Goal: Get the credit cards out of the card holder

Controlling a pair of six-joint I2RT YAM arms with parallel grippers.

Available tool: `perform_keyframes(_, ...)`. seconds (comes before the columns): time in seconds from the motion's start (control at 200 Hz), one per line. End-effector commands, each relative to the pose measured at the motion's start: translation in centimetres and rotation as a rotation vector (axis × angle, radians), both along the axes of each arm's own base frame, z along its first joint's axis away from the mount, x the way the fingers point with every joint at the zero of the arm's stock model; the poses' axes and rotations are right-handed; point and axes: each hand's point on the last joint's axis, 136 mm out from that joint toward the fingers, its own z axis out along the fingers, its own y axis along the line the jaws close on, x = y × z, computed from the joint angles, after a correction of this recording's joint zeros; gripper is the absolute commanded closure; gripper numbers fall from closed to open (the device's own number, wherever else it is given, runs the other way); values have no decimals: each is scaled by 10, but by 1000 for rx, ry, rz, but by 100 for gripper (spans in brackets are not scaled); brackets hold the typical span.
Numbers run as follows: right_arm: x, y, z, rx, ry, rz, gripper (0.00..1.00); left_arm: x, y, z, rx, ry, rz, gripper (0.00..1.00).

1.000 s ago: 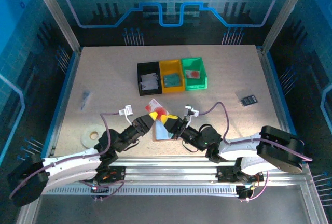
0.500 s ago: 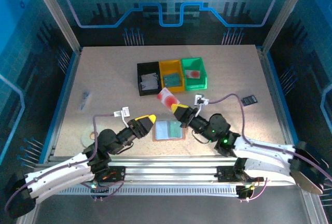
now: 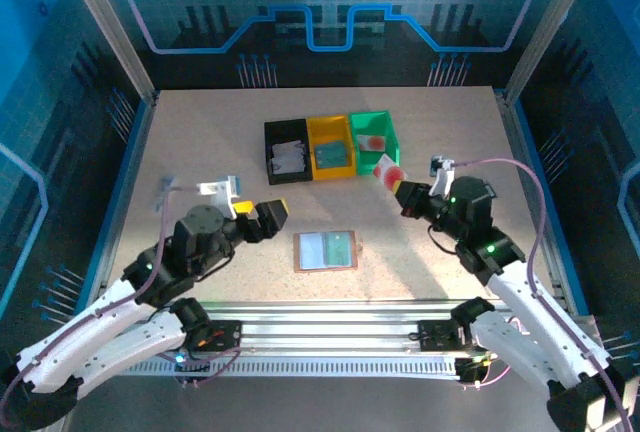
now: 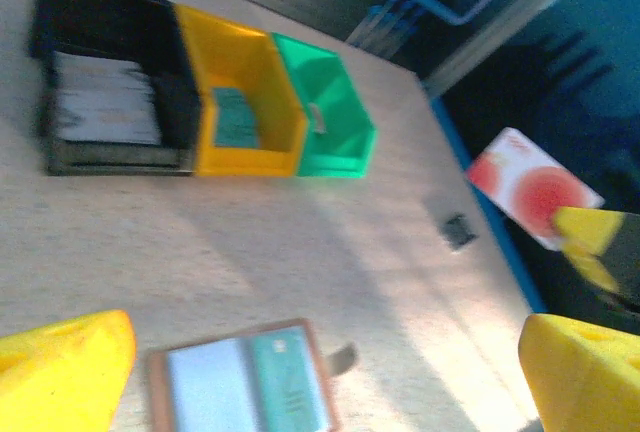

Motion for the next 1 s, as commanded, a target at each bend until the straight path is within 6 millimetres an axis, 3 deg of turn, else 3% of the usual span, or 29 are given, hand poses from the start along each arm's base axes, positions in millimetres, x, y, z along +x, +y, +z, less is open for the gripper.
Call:
perform_keyframes(0.0, -13, -4, -21, -36, 162, 113, 100, 0, 28, -17, 211, 83, 28, 1)
perform_keyframes(0.155, -1, -15, -13, -37, 208, 121, 100, 23, 50, -18, 306, 128, 108, 1)
perform_keyframes(0.25, 8, -23, -13, -46, 233, 106, 100, 33, 49, -25, 298, 166, 122, 1)
perform_keyframes(0.265, 12, -24, -4, -45, 215, 104, 100, 35, 49, -27, 295, 171, 124, 1)
perform_keyframes(0.32, 19, -28, 0, -45, 223, 101, 100, 41, 50, -36, 283, 190, 140, 1)
perform_keyframes(0.455, 37, -37, -5, -115, 271, 73, 100, 47, 57, -62, 252, 278, 156, 1)
perform_keyframes(0.655, 68, -47, -21, -218, 344, 36, 100, 50, 60, -69, 259, 273, 156, 1)
perform_keyframes(0.995, 127, -14, -32, -331, 408, 148, 100, 51, 59, -77, 288, 287, 143, 1)
